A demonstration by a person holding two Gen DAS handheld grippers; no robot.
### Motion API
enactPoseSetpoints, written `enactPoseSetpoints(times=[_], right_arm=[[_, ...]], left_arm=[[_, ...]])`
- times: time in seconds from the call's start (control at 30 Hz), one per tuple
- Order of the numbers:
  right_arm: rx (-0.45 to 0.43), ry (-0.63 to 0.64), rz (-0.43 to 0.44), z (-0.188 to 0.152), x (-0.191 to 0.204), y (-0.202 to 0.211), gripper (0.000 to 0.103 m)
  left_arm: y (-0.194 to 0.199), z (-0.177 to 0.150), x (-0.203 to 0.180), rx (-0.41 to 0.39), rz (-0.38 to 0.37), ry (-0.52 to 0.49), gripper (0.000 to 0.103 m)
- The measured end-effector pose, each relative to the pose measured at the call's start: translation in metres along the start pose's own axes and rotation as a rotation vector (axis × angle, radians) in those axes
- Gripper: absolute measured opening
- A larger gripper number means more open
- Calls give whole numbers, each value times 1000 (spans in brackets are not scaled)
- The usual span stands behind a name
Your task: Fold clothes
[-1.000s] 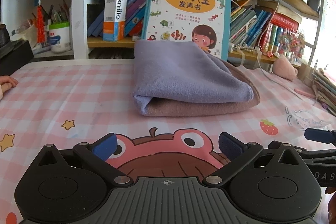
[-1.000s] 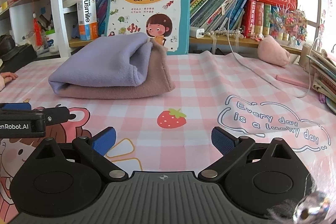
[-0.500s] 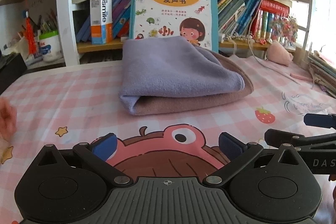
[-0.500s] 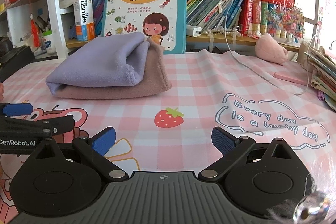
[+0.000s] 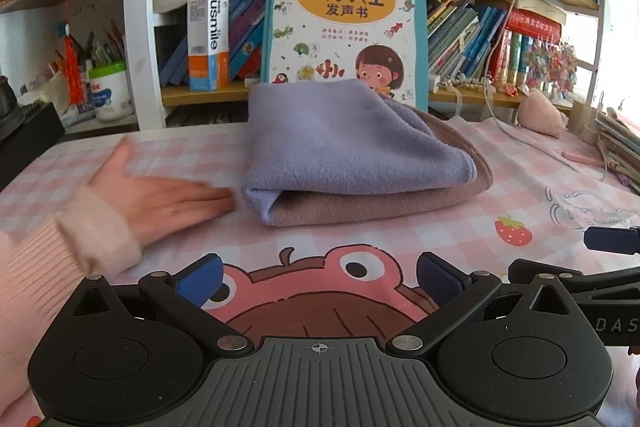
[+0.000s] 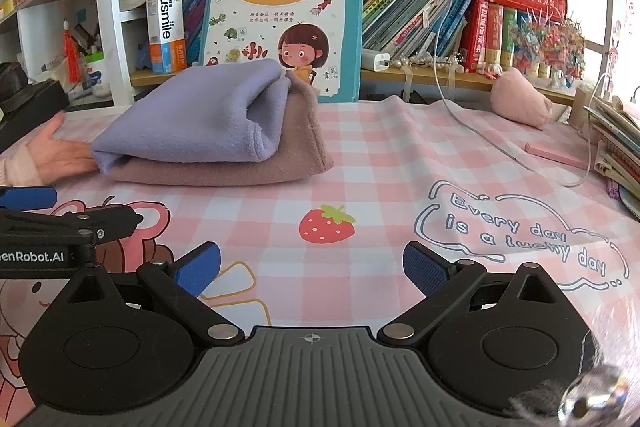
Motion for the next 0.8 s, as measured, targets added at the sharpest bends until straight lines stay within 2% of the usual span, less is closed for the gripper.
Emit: enactPoseSetpoints(times=[0.4, 0.6, 0.8], right_arm=[[5, 11, 9, 0, 3, 0, 98], [-1, 13, 9, 0, 3, 0, 98], [0, 11, 8, 0, 3, 0, 98]], left_arm=[[1, 0, 1, 1, 25, 9, 103], [-4, -1, 1, 28, 54, 0, 103], [-5, -2, -2, 38, 33, -7, 103]])
Point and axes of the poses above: each gripper's, at about its wrist camera, not at the fingertips, and y roughly against the way its jaws point, x to its left, z to its top, the point moved 7 cm from there along -y, roughly the way its jaws point, and after that the axes turned 5 degrees about -y, right-handed, at the moved point
